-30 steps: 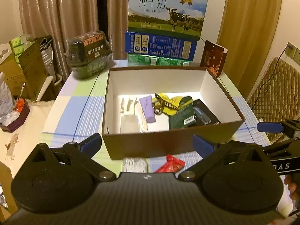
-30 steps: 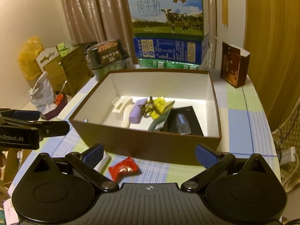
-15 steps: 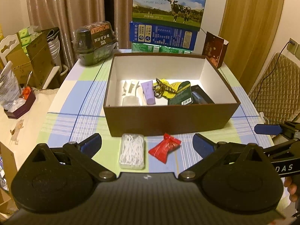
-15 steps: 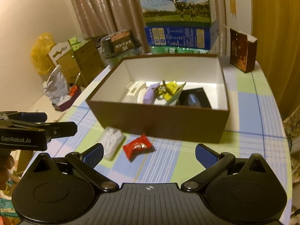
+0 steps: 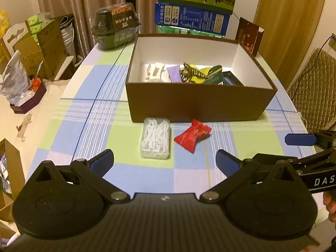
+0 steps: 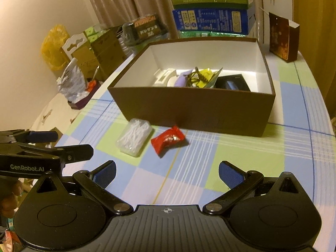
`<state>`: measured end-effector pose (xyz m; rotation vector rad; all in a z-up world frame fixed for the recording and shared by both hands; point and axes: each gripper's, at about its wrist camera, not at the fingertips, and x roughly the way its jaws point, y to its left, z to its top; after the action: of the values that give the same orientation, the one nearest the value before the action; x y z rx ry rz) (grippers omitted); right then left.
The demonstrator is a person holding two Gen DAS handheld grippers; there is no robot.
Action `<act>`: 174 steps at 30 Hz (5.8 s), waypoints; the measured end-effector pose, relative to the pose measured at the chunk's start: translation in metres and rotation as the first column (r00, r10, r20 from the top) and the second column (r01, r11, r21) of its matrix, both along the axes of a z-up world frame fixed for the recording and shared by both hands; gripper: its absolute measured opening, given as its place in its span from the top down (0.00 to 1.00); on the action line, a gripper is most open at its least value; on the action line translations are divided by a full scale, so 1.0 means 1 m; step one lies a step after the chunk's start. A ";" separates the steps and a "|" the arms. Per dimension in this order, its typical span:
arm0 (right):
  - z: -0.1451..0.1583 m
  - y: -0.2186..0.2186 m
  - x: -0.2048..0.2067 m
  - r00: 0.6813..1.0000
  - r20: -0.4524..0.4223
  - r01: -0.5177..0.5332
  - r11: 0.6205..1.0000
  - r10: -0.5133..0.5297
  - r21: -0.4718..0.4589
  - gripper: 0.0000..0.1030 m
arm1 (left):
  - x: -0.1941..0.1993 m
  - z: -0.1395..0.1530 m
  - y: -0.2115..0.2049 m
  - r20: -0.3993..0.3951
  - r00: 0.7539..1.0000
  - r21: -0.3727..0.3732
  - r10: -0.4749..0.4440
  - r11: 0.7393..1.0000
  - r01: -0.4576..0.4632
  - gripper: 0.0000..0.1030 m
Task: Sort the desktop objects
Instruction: 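Withdraw both tools from the box toward the floss box and red candy, then grasp the clear floss pick box with the left tool while the right tool grasps the red candy, then lift the floss box with the left tool while the right tool lifts the red candy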
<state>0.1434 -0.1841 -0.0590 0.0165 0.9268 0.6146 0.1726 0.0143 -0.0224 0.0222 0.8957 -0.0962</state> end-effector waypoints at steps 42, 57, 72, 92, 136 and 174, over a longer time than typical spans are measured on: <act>-0.062 0.041 0.018 0.993 -0.113 0.002 0.995 -0.014 -0.099 0.02 | 0.025 -0.064 0.030 -0.184 0.983 0.008 0.003 1.000 -0.002 0.01; -0.077 0.047 0.057 0.989 -0.094 0.106 0.990 -0.115 -0.094 0.02 | 0.065 -0.088 0.032 -0.175 0.982 -0.011 -0.076 0.997 0.075 0.07; -0.091 0.043 0.084 0.970 -0.110 0.204 0.974 -0.215 -0.102 0.02 | 0.119 -0.119 0.022 -0.190 0.966 0.016 -0.174 0.983 0.180 0.24; -0.099 0.075 0.091 0.974 -0.154 0.152 0.984 -0.165 -0.093 0.02 | 0.129 -0.131 0.051 -0.192 0.969 0.015 -0.153 0.987 0.159 0.48; -0.102 -0.015 0.019 0.979 -0.027 -0.201 0.944 0.201 -0.261 0.33 | 0.027 -0.132 0.000 -0.220 0.957 -0.005 -0.187 0.982 0.190 0.48; -0.107 -0.012 0.006 0.998 -0.005 -0.055 0.957 0.056 -0.285 0.64 | 0.022 -0.131 -0.025 -0.213 0.963 0.043 -0.162 0.984 0.175 0.49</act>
<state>0.1490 -0.1958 -0.1657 -0.2703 1.0085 0.5275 0.1949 -0.0109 -0.1531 0.1485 1.1067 -0.2333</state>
